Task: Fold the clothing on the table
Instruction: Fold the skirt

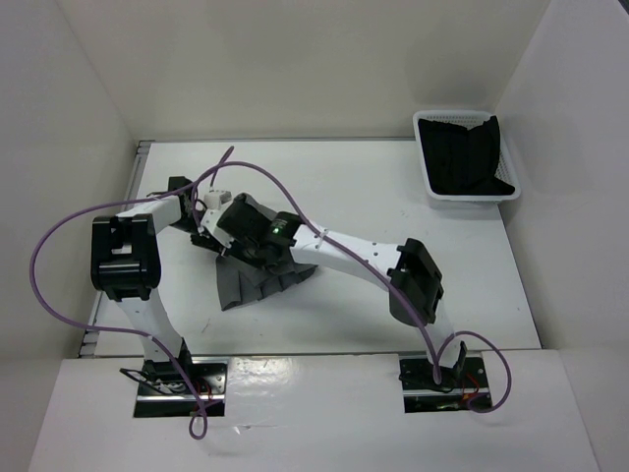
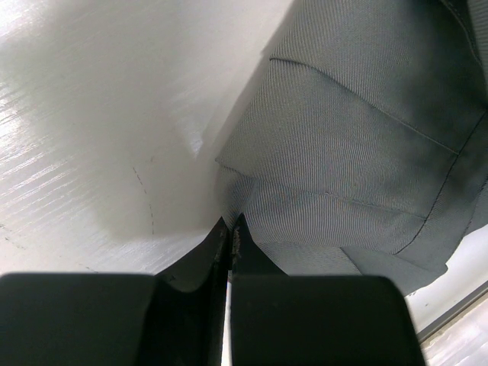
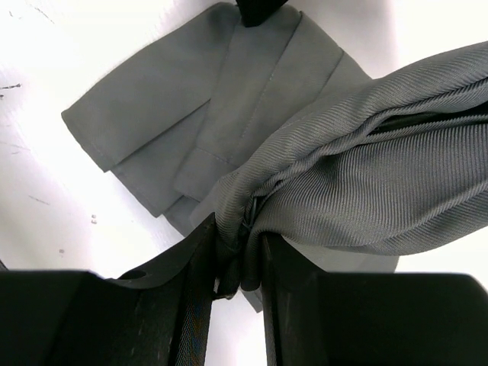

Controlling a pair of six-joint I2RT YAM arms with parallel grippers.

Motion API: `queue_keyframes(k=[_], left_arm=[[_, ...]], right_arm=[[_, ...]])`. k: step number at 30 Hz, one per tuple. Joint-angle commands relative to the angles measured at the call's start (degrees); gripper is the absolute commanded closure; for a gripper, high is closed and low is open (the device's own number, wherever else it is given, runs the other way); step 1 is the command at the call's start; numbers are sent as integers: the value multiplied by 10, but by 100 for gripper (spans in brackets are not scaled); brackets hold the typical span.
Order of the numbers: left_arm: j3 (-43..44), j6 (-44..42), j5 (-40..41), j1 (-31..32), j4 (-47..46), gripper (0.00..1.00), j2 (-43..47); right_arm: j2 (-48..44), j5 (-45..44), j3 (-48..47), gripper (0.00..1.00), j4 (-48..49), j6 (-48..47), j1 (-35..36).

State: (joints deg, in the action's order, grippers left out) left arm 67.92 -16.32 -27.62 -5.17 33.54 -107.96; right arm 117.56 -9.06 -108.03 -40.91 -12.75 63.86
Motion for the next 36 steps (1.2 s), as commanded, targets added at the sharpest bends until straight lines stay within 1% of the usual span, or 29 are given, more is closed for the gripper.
queue_keyframes(k=[1,9,21,22,23,24,25,26,27,28,29,32,36], left_arm=[[-5,-7,12,-3,-1,100,-24],[-5,-7,6,-3,-1,100,-24],[-10,-7,6,-3,5,100,-24],[-10,-7,6,-3,5,100,-24],[-10,-7,6,-3,5,100,-24],[-10,-7,6,-3,5,100,-24],[-10,-7,6,-3,5,100,-24],[-10,-7,6,-3,5,100,-24],[-10,-7,6,-3,5,100,-24],[-10,-7,6,-3,5,100,-24],[-10,-7,1,-3,5,100,-24],[-10,-13,1,-3,5,100,-24],[-10,-13,1,-3,5,100,-24]], right_arm=[[13,13,-32,100,6,12,9],[30,25,-38,100,0,12,27],[52,43,-60,99,-5,12,27],[59,48,-61,95,-10,12,27],[59,55,-68,89,-10,12,27],[59,62,-75,77,-10,12,27],[65,67,-75,68,-10,12,27],[65,78,-80,56,-10,17,27],[65,84,-85,46,-10,17,27],[65,91,-85,41,-10,17,27],[65,101,-93,33,-10,17,27],[65,128,-104,19,-15,17,27],[42,142,-111,17,-15,17,27]])
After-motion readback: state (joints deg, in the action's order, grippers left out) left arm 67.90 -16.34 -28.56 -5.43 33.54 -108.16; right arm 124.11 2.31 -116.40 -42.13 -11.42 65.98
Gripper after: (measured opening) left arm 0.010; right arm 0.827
